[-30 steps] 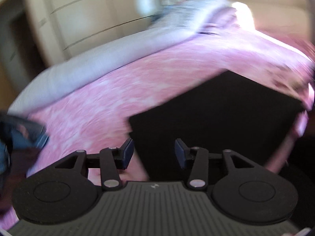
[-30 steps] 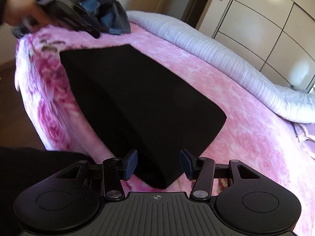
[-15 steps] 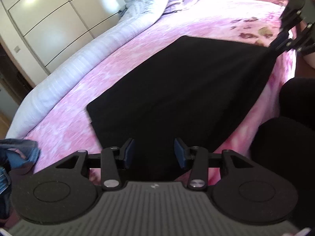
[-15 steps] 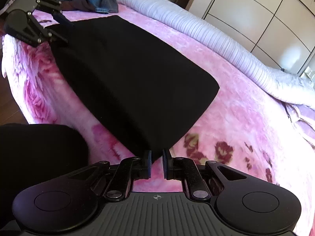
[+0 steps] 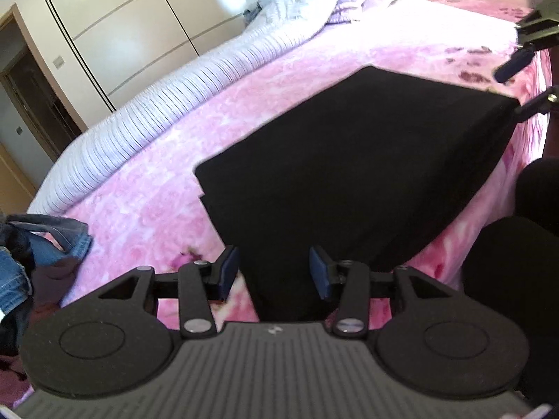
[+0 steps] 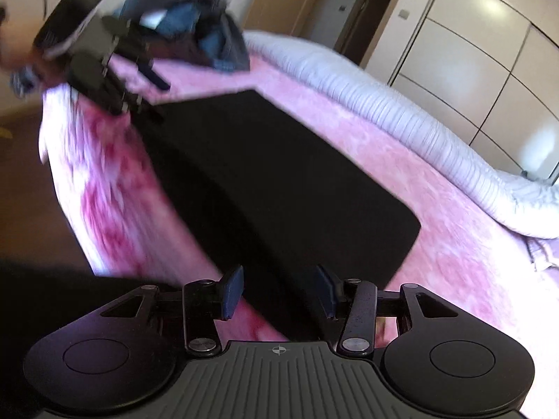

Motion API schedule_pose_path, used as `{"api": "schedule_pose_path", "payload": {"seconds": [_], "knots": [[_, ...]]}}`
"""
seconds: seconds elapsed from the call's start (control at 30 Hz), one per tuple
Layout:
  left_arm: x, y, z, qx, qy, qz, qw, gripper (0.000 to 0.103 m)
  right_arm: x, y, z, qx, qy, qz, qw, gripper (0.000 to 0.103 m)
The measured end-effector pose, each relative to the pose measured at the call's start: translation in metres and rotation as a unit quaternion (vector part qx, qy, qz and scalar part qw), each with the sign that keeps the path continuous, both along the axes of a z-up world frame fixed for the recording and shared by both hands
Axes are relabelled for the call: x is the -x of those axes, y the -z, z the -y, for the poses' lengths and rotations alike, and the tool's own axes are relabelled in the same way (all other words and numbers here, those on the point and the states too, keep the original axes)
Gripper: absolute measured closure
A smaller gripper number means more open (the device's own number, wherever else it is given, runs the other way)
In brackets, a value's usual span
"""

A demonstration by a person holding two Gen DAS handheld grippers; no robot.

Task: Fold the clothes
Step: 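Smooth the folded trousers flat with both open grippers, then grasp the folded trousers' edge with the left gripper while the right gripper grasps the other edge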

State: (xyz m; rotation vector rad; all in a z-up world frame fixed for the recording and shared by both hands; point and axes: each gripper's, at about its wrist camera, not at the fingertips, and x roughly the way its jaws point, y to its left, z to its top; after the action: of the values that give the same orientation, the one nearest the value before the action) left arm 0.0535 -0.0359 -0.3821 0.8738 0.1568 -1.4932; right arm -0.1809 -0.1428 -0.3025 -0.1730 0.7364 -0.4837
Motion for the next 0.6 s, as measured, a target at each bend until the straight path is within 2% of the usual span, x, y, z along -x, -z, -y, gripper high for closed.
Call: {"api": "schedule_pose_path", "payload": {"seconds": [0.07,0.1,0.17,0.27,0.3,0.43,0.5,0.6], "knots": [[-0.009,-0.004,-0.008,-0.008,-0.024,-0.047,0.9985,0.062,-0.013,-0.007,0.004,0.004,-0.012,0.005,1.0,0.057],[-0.015,-0.005,-0.011,-0.012,-0.043,-0.086,0.9953,0.062,-0.02,-0.009,0.006,0.005,-0.021,0.007,1.0,0.057],[-0.029,-0.002,-0.017,-0.019,-0.083,-0.173,0.9813,0.062,-0.036,-0.011,0.009,0.007,-0.04,0.01,0.999,0.057],[-0.039,0.003,-0.018,-0.014,-0.11,-0.245,0.9631,0.069,-0.07,-0.01,0.018,0.023,-0.08,-0.002,0.996,0.057],[-0.041,0.006,-0.017,-0.016,-0.113,-0.261,0.9585,0.078,-0.083,-0.01,0.024,0.029,-0.094,-0.005,0.995,0.057],[-0.042,0.01,-0.014,-0.022,-0.128,-0.28,0.9511,0.079,-0.143,-0.011,0.052,0.041,-0.149,-0.016,0.988,0.057],[-0.048,0.012,-0.012,-0.024,-0.139,-0.3,0.9434,0.078,-0.172,-0.012,0.069,0.04,-0.172,-0.023,0.984,0.054],[-0.051,0.017,-0.014,-0.023,-0.147,-0.315,0.9374,0.076,-0.213,-0.014,0.101,-0.002,-0.204,-0.018,0.979,0.044]]}}
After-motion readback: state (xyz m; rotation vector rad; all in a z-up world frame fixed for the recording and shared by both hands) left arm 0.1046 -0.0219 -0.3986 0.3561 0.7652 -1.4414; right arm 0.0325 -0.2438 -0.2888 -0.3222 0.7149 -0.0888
